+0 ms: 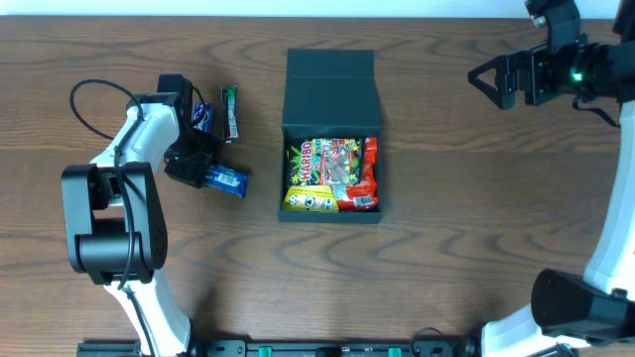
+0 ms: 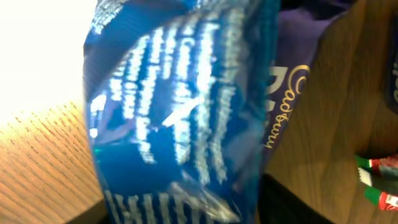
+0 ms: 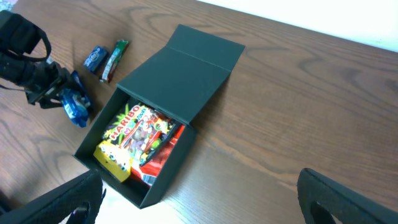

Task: Pack container
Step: 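Reach the left gripper to the blue Dairy Milk bar and grasp it, then carry the blue Dairy Milk bar into the box with the left gripper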

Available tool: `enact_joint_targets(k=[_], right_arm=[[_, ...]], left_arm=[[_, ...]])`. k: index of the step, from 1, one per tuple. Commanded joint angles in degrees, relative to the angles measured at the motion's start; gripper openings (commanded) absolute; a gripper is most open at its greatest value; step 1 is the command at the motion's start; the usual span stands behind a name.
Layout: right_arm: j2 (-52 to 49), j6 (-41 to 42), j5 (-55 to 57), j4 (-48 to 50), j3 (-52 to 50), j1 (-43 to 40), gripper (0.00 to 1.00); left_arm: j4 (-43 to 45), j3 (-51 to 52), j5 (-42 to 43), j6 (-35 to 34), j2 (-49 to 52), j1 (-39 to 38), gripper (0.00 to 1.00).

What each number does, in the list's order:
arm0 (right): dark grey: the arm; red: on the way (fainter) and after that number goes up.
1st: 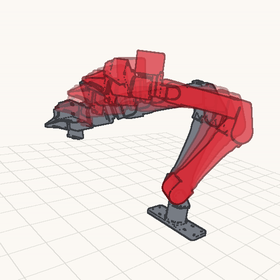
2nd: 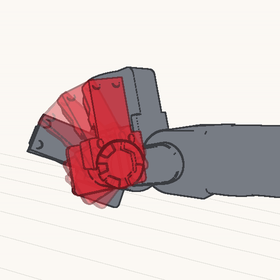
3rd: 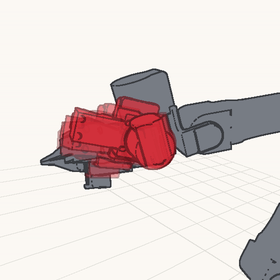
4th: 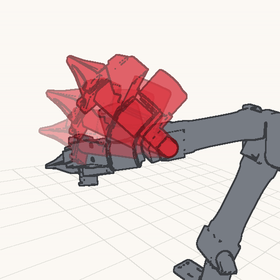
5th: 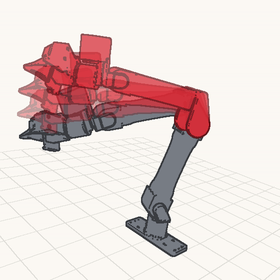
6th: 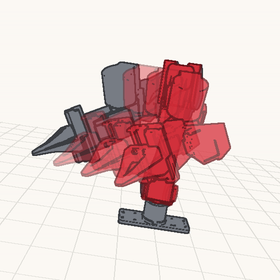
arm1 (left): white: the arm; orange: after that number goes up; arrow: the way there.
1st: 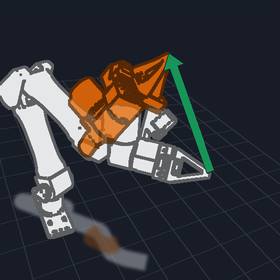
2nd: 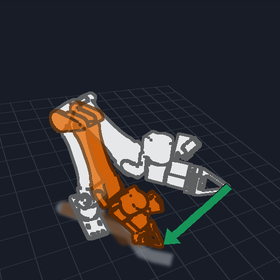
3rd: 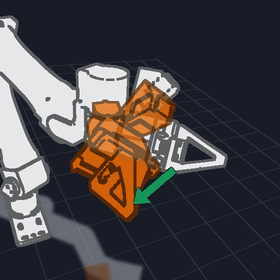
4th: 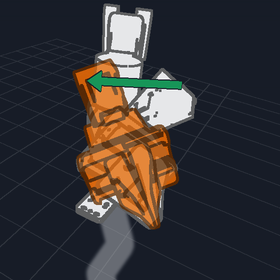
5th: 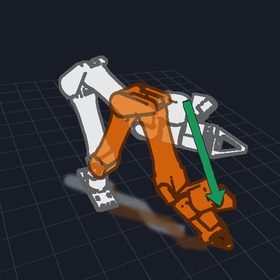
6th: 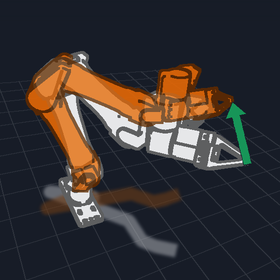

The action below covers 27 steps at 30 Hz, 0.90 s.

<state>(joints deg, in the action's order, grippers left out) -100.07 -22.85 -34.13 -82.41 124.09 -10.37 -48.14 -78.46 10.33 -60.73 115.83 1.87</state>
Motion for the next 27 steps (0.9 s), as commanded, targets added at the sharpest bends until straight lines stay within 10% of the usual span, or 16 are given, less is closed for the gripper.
enact_joint_targets(k=[1, 27], right_arm=[[-0.1, -0.5, -1.1, 0.2, -0.2, -0.5, 0.99], [-0.1, -0.5, -1.4, 0.4, -0.2, -0.5, 0.99]], left_arm=[[-1.1, 1.5, -1.9, 1.7, 1.1, 0.3, 0.5], [-2.3, 1.4, -10.4, 7.3, -12.0, 0.3, 0.24]])
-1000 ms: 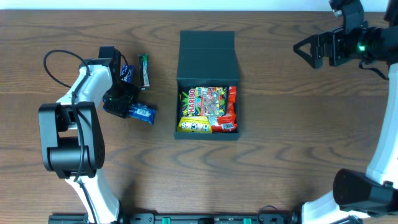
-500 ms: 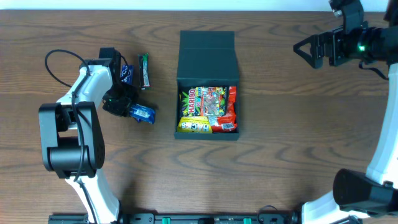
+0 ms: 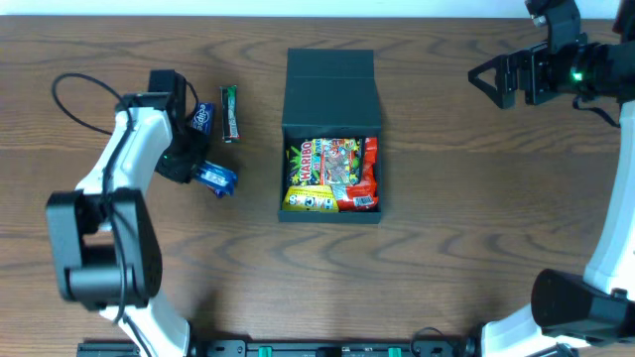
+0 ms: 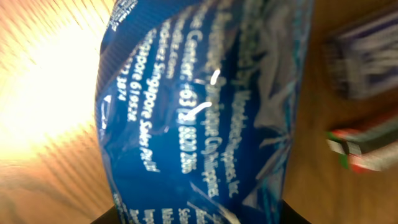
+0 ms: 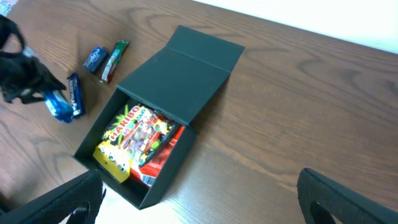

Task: Pack container
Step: 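Carry the blue Dairy Milk bar into the box with the left gripper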

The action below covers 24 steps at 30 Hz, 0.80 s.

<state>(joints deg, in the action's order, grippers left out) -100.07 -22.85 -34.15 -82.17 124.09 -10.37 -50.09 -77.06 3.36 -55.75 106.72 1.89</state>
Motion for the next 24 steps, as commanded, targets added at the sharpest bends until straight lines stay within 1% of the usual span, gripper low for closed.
enact_joint_targets(k=[1, 3, 6, 10, 13, 15, 16, 19, 22, 24], right_arm=[[-0.1, -0.5, -1.4, 0.2, -0.2, -0.5, 0.99], [-0.1, -0.5, -1.7, 0.2, -0.2, -0.5, 0.99], [-0.1, -0.5, -2.1, 0.2, -0.2, -0.5, 0.99], [-0.1, -0.5, -2.1, 0.4, -0.2, -0.5, 0.99], [0.0, -0.5, -2.1, 0.7, -0.2, -0.8, 0.99], [0.0, -0.5, -2.1, 0.9, -0.2, -1.1, 0.99], [-0.1, -0.5, -2.1, 1.0, -0.2, -1.2, 0.99], [0.0, -0.5, -2.1, 1.0, -0.2, -1.5, 0.99], [-0.1, -0.5, -2.1, 1.0, -0.2, -1.6, 0.99], [-0.1, -0.5, -2.1, 1.0, -0.2, -1.6, 0.99]], left_arm=[[-0.3, 0.0, -3.4, 2.9, -3.7, 0.3, 0.2], [-0.6, 0.0, -3.4, 3.1, -4.9, 0.0, 0.17], [-0.8, 0.0, -3.3, 3.1, -6.0, -1.4, 0.17], [-1.0, 0.0, -2.5, 2.9, -6.7, -5.9, 0.18], [-0.8, 0.0, 0.2, 0.6, -7.0, -10.1, 0.14], [0.1, 0.0, 2.3, -1.5, -7.3, -13.3, 0.11], [0.8, 0.0, 3.5, -2.5, -7.5, -14.8, 0.06], [4.3, 0.0, 7.9, -6.9, -7.6, -19.8, 0.06], [7.6, 0.0, 10.1, -11.0, -7.6, -23.1, 0.06], [9.2, 0.0, 11.4, -16.8, -7.6, -24.9, 0.06]])
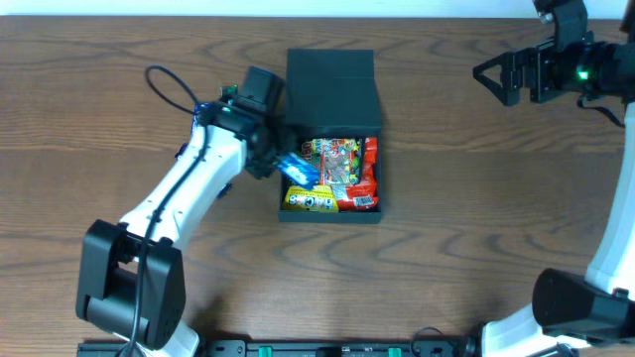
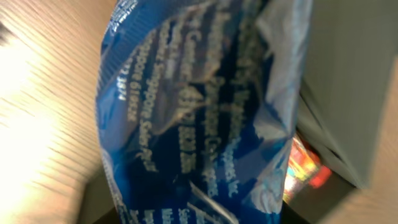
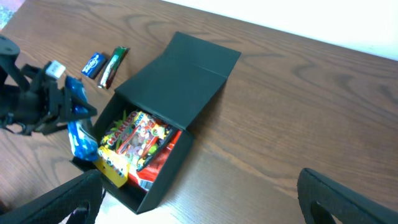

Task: Pack container
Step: 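Carry the blue Dairy Milk bar into the box with the left gripper, then push the blue bar down into the front of the box with the left gripper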

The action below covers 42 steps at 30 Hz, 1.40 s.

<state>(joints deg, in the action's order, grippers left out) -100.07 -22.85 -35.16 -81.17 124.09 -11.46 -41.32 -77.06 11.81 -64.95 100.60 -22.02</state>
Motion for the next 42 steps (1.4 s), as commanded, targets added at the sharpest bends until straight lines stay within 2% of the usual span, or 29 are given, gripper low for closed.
enact_joint_targets(k=[1, 4, 17, 22, 34, 42], right_arm=[[0.0, -0.5, -1.1, 0.0, -0.2, -0.5, 0.99], [0.0, -0.3, -1.2, 0.0, -0.2, -0.5, 0.99], [0.0, -0.3, -2.0, 0.0, -0.2, -0.5, 0.99], [-0.1, -0.3, -2.0, 0.0, -0.2, -0.5, 0.99], [-0.1, -0.3, -2.8, 0.2, -0.2, -0.5, 0.99], [-0.1, -0.3, -2.8, 0.2, -0.2, -0.5, 0.99]], left_arm=[[0.9, 0.0, 4.7, -12.4, -1.5, -2.1, 0.06], [1.7, 0.0, 6.0, -19.9, -1.5, -4.0, 0.06], [5.0, 0.0, 6.0, -30.4, -1.4, -10.7, 0.06], [5.2, 0.0, 5.9, -30.4, -1.4, -11.8, 0.06], [4.9, 0.0, 13.4, -30.8, -1.4, -11.7, 0.06], [5.8, 0.0, 11.6, -31.8, -1.4, -11.6, 0.06]])
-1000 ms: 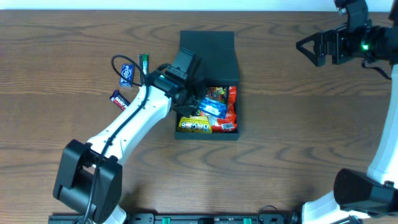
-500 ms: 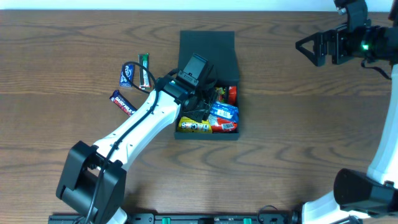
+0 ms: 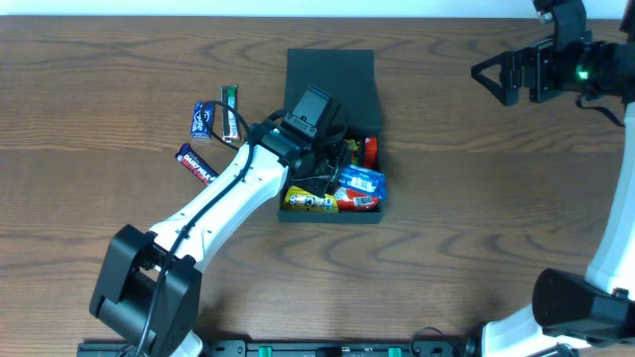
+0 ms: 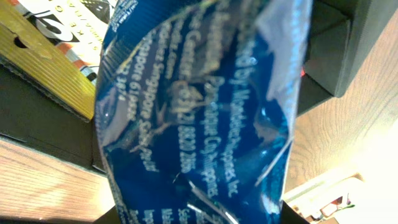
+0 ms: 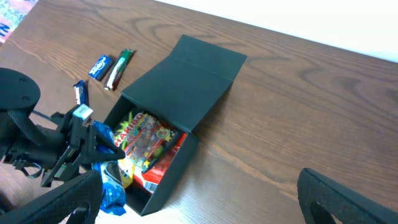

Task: Pack container
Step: 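Push the blue bar down into the front of the box with the left gripper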

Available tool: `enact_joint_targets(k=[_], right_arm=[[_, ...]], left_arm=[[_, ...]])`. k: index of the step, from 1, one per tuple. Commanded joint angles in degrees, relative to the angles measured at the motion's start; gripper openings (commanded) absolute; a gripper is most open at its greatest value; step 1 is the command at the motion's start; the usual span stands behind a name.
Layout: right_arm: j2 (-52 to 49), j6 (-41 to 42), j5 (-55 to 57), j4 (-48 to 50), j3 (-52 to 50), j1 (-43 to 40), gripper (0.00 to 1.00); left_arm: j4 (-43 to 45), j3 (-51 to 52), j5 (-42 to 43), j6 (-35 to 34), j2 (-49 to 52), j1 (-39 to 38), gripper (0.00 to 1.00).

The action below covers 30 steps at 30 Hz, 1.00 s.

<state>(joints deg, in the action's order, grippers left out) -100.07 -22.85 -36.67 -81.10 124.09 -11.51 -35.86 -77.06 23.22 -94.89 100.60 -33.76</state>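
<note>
The black box (image 3: 369, 213) stands open mid-table, its lid (image 3: 330, 74) folded back, with Haribo and red packets (image 3: 369, 149) inside. My left gripper (image 3: 335, 169) reaches over the box, shut on a blue snack packet (image 3: 357, 183) that sits over the contents at the box's front right. In the left wrist view the blue packet (image 4: 199, 112) fills the frame, with a yellow packet (image 4: 43, 62) below. My right gripper (image 3: 493, 79) hangs open at the far right, well away from the box (image 5: 186, 81).
Three snack bars lie left of the box: a blue one (image 3: 202, 119), a green one (image 3: 230, 113) and a dark purple one (image 3: 195, 164). They also show in the right wrist view, the green bar (image 5: 121, 60) among them. The table edge runs along the back.
My left gripper has moved right with the blue packet, from the box's left edge to over the contents at its front right. The purple bar now shows on the table. Right arm unchanged.
My left gripper was shut on the blue packet on the table left of the box, beside the other bars. It then held the packet a little higher, then at the box's left wall, and now over the box's contents. The right gripper stayed open at the far right.
</note>
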Motion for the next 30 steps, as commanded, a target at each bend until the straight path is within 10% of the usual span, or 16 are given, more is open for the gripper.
enact_joint_targets(k=[1, 13, 30], right_arm=[[-0.1, -0.3, -1.3, 0.2, -0.2, -0.5, 0.99], [0.0, -0.3, -1.4, 0.6, -0.2, -0.5, 0.99], [-0.1, -0.3, -1.4, 0.8, -0.2, -0.5, 0.99]], left_arm=[[0.3, 0.0, 0.2, -4.1, -1.4, 0.1, 0.06], [-10.1, 0.0, -7.1, -24.4, -1.4, -0.3, 0.06], [-10.7, 0.0, -15.3, -24.4, -1.4, -3.5, 0.06]])
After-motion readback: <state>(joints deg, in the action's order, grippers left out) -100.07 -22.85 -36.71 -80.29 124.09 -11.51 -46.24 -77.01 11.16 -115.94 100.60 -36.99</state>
